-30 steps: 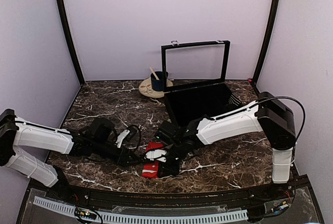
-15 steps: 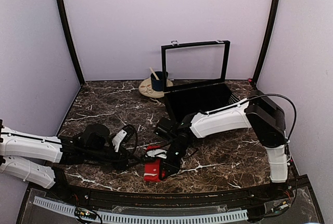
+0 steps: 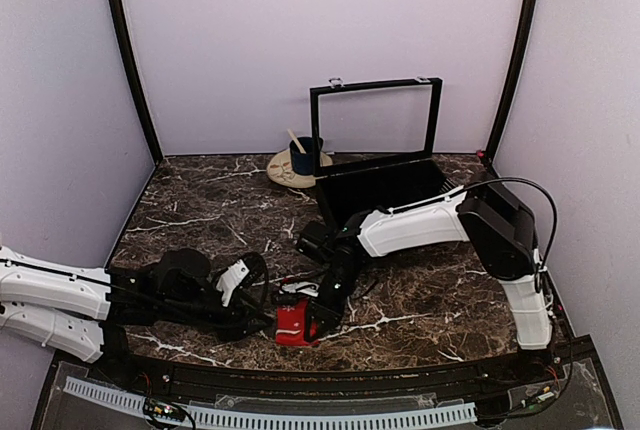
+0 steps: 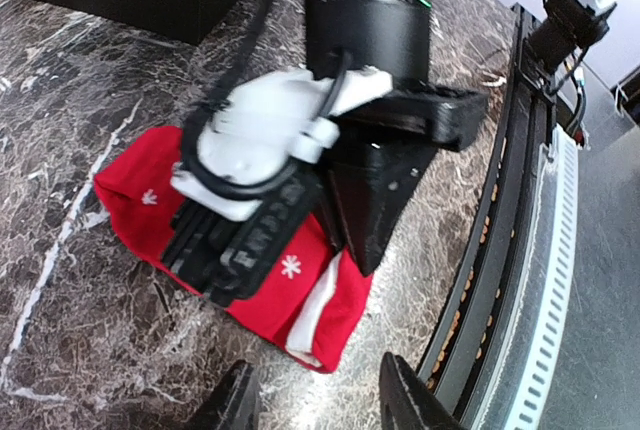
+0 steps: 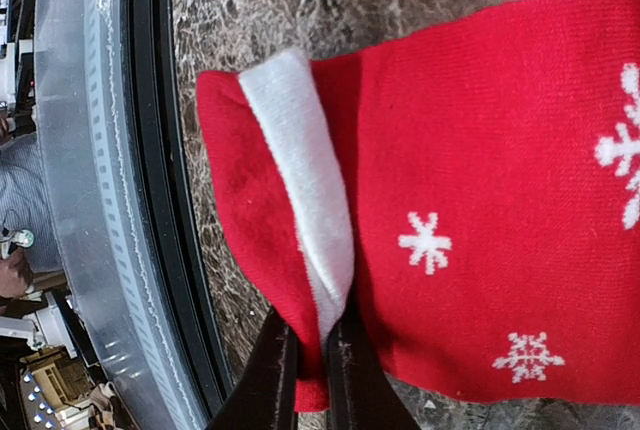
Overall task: Roll the socks
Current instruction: Roll the sock at the center of the board.
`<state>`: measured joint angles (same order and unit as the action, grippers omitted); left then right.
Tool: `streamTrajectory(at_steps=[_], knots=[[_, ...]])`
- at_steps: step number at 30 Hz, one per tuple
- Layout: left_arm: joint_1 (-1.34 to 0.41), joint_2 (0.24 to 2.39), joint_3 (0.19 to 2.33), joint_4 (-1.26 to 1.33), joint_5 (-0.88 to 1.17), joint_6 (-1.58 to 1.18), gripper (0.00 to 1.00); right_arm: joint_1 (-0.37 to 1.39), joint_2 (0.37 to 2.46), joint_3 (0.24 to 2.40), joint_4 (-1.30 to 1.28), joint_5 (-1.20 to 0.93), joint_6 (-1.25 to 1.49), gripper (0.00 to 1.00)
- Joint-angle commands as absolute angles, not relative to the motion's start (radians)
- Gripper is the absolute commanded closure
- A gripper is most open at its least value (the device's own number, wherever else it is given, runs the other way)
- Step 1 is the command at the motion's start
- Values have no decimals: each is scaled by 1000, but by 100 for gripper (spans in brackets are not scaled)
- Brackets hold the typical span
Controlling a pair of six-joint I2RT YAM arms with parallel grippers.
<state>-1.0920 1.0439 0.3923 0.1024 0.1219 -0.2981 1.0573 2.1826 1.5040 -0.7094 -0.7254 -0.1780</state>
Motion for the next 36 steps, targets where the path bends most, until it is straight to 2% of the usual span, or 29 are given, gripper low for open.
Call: streamTrajectory(at_steps=[1, 18, 36], knots=[[-1122, 1071, 435, 63, 122, -236, 56, 1040, 2226, 1543, -743, -719, -170, 100], [-1154, 1309, 528, 98, 154, -101, 55, 1025, 2290, 1643, -854, -763, -205, 100], [-1155, 1440, 580, 112, 127, -31, 54, 1014, 2322, 1681, -885, -797, -217, 100]])
